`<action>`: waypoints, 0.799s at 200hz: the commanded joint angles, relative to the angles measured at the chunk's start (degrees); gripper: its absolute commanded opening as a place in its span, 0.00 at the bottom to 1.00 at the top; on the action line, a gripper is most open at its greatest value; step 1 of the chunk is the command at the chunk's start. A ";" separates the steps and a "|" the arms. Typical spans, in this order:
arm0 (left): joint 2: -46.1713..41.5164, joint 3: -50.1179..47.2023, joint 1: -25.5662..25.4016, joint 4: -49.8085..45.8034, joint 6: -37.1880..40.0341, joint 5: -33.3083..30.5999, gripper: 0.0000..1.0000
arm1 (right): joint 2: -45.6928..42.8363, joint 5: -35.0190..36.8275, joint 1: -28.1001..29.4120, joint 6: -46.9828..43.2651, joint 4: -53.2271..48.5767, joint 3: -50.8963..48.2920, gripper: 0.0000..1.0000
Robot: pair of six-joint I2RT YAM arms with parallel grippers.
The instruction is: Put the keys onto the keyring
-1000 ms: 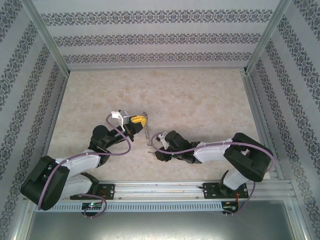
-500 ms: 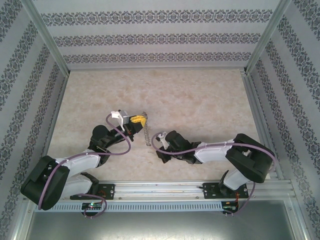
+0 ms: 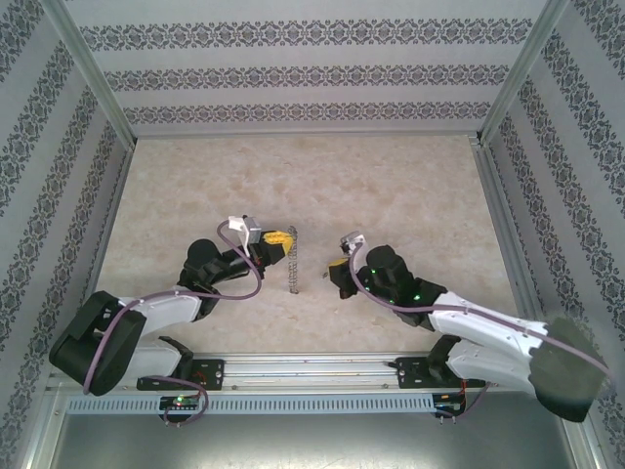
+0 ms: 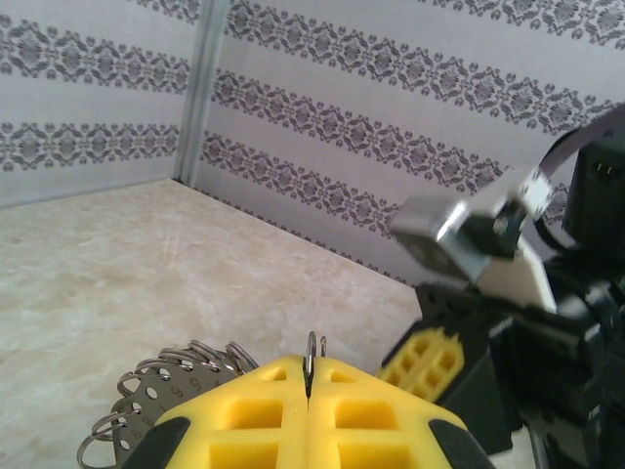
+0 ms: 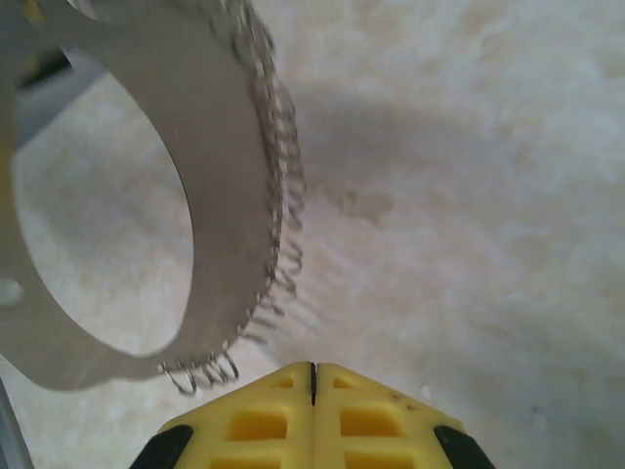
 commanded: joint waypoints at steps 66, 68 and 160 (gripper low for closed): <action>10.58 3.73 -1.55 14.63 -4.60 5.92 0.00 | -6.36 0.77 -2.75 -0.86 2.95 0.92 0.00; 10.67 3.79 -1.60 14.61 -4.60 5.91 0.00 | -6.36 0.72 -2.76 -0.87 3.07 0.90 0.00; 11.15 5.29 -3.36 13.65 -4.34 6.15 0.00 | -4.70 -4.37 -2.82 -2.97 9.63 2.62 0.00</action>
